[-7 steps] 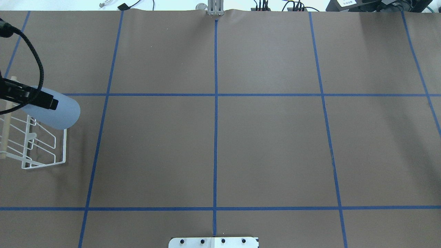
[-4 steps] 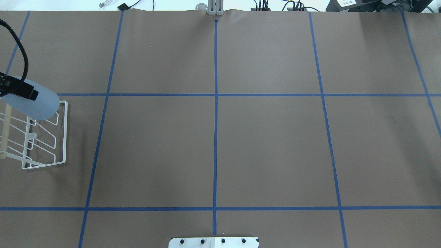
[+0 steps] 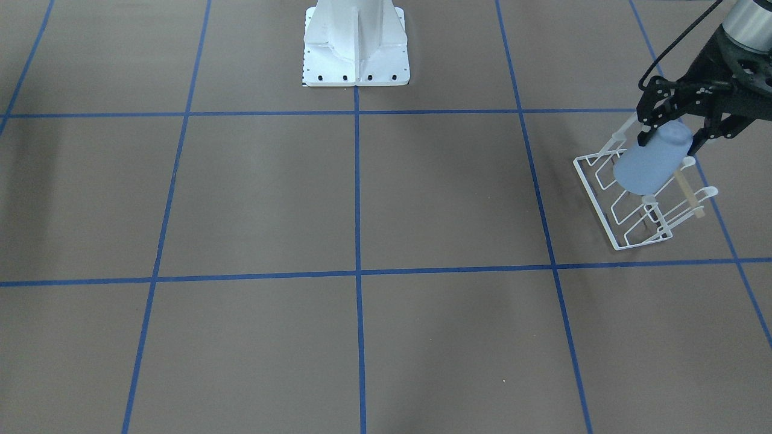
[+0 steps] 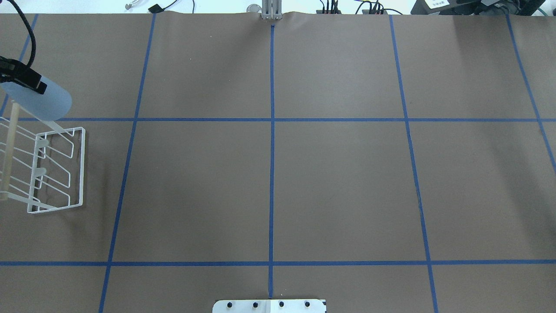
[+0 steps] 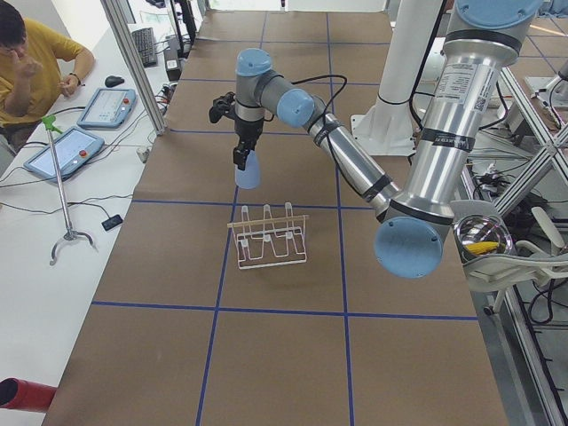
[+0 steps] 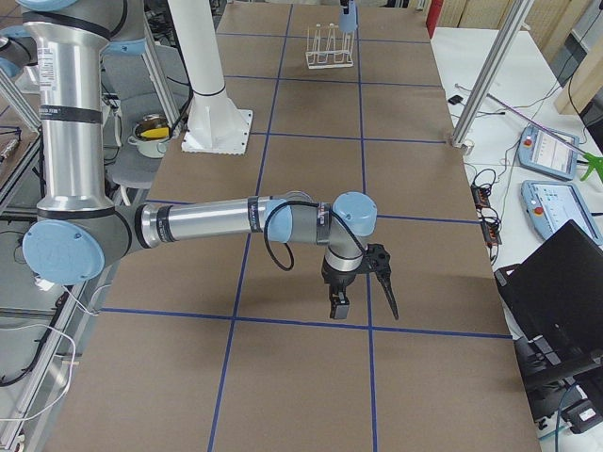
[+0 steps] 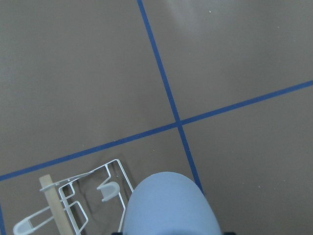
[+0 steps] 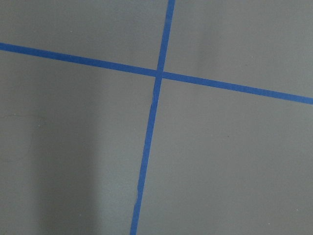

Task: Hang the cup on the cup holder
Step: 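Lower the cup onto a rack peg with the left gripper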

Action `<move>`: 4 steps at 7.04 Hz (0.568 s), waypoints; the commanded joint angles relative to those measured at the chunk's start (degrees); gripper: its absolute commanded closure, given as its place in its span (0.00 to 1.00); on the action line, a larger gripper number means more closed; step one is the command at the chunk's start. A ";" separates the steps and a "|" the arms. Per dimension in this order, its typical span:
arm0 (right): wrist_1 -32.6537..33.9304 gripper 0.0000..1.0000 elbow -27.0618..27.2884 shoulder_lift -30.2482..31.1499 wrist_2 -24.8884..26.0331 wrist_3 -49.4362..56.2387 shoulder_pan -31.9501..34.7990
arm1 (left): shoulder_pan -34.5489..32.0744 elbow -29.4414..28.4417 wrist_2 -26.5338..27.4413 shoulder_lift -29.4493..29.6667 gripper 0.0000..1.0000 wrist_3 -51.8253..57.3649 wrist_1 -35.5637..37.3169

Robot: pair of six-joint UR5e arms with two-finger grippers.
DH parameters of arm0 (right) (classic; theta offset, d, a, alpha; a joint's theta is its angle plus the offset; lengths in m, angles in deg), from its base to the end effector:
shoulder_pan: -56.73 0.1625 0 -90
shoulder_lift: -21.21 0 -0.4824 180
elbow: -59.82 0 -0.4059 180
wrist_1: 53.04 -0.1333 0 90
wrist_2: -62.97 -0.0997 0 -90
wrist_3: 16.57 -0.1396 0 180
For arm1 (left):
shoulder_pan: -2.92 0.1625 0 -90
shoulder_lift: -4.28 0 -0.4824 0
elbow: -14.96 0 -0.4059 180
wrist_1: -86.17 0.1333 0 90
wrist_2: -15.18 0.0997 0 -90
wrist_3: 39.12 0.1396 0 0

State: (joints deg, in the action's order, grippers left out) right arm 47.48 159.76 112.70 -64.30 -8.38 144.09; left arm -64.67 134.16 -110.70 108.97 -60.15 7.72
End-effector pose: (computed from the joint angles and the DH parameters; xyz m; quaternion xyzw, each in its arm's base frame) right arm 0.0264 -0.4863 0.6997 -0.0016 -0.3199 -0.0837 0.9437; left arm 0.1657 -0.5370 0.3900 0.1367 0.3729 0.0968 0.9126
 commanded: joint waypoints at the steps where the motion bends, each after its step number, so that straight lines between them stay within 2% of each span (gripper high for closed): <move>1: -0.06 0.00 0.08 0.10 0.00 -0.10 0.00 | -2.62 -5.98 -3.47 0.60 1.00 5.27 -1.88; 3: -0.06 0.00 0.17 0.18 0.00 -0.10 0.00 | -2.55 -8.18 -3.76 0.51 1.00 5.48 -2.92; 4: -0.06 0.00 0.17 0.18 0.00 -0.10 0.00 | -2.54 -10.89 -3.76 -0.01 1.00 5.22 -7.20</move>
State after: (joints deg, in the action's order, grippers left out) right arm 47.42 159.91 112.86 -64.30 -8.48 144.09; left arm -67.18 126.16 -114.32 109.38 -54.90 4.20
